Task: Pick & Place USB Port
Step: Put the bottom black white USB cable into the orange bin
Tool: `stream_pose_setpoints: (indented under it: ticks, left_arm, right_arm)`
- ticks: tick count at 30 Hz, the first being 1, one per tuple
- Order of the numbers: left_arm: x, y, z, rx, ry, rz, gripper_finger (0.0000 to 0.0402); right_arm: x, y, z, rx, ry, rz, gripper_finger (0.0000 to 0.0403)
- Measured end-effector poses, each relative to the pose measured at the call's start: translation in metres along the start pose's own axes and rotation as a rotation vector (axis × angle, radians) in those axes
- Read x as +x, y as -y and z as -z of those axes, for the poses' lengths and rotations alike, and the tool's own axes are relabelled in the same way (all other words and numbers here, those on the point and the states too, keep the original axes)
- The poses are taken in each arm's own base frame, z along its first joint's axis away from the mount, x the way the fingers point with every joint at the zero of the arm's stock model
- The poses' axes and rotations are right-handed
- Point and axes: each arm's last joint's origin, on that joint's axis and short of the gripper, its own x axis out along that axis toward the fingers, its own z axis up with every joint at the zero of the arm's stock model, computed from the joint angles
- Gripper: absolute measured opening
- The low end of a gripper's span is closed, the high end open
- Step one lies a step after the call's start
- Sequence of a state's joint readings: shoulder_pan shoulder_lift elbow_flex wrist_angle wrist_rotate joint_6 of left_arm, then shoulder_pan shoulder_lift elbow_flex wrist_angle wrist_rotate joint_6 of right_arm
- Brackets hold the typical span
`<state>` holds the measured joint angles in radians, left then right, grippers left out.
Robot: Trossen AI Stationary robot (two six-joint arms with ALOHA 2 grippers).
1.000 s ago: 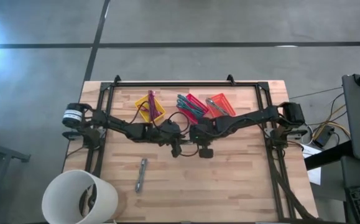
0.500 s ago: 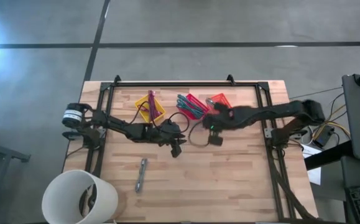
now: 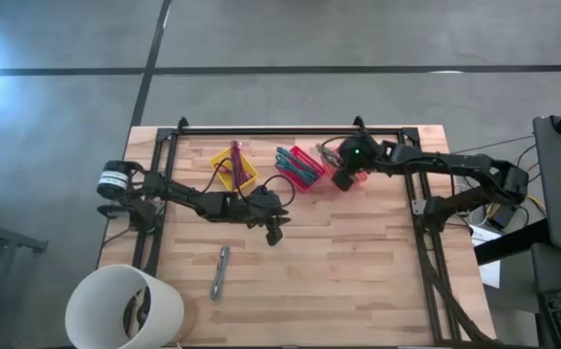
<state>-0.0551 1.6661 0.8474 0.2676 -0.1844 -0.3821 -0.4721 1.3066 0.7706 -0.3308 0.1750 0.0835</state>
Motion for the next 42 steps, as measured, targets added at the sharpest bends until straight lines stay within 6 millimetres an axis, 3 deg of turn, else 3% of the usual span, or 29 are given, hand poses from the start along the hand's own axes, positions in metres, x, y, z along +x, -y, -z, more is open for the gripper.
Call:
stream_pose_setpoints:
  ticks: [6,17,26,42]
  left_arm:
    - [0.0,0.0,0.0,-0.009,0.0,0.0,0.011]
    - [0.0,0.0,0.0,-0.007,0.0,-0.001,0.011]
    - [0.0,0.0,0.0,-0.01,0.0,-0.001,0.011]
    - [0.0,0.002,0.0,-0.016,-0.027,0.071,0.011]
  right_arm:
    - [0.019,0.012,0.02,0.025,-0.061,0.029,0.0022]
    - [0.026,0.012,0.042,0.054,-0.126,0.041,0.0022]
    - [0.026,0.013,0.042,0.056,-0.119,0.053,0.0028]
    - [0.027,0.013,0.036,0.021,-0.059,0.048,0.0117]
